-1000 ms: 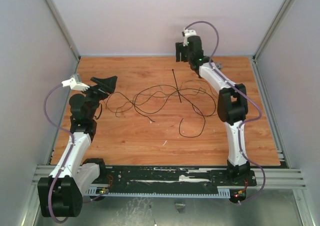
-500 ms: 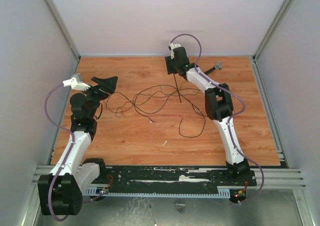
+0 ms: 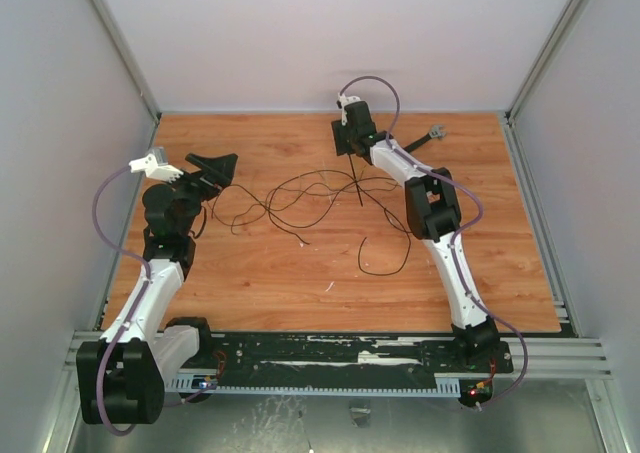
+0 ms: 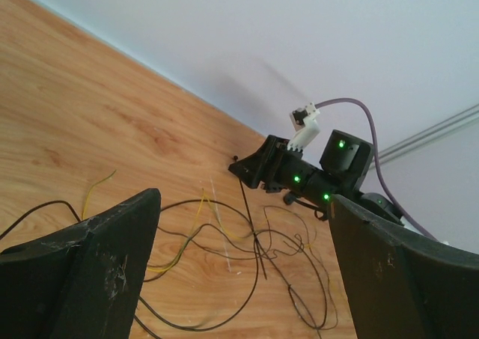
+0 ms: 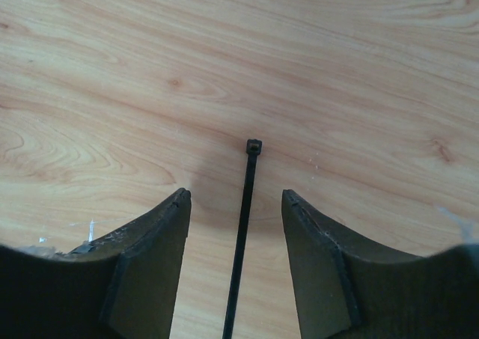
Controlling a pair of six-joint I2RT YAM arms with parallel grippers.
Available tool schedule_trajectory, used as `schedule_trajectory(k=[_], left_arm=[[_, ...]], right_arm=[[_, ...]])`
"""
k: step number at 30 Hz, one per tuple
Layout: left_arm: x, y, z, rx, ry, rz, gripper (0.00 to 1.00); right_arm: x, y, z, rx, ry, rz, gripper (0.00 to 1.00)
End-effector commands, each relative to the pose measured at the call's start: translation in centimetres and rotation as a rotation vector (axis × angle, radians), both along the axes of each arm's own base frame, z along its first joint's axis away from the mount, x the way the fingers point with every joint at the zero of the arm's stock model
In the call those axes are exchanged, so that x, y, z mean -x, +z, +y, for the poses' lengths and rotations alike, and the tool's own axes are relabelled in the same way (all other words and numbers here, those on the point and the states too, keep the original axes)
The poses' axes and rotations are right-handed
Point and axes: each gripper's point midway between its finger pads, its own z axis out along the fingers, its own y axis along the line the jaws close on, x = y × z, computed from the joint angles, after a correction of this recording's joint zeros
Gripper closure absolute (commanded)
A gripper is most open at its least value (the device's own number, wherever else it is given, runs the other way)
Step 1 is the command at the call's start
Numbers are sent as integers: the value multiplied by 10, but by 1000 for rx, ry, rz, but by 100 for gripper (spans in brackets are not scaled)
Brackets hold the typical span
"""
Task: Zip-tie the wires
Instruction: Pick up the ribbon at the center of the board.
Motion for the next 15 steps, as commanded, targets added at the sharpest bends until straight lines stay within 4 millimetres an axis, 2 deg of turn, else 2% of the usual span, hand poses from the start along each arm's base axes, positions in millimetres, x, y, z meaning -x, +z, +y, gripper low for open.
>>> schedule_trajectory(k=[1,8,15], left_arm=[[-1,5,1,-23,0,-34,2],[-2,5,2,-29,4,-34,2],[-4,4,3,-35,11,-33,2]], right_arm=[[-10,0,1,-5,-23,-26,48],[-17,-11,4,-9,-26,-27,49],[-18,-21,0,9,-39,-21,56]])
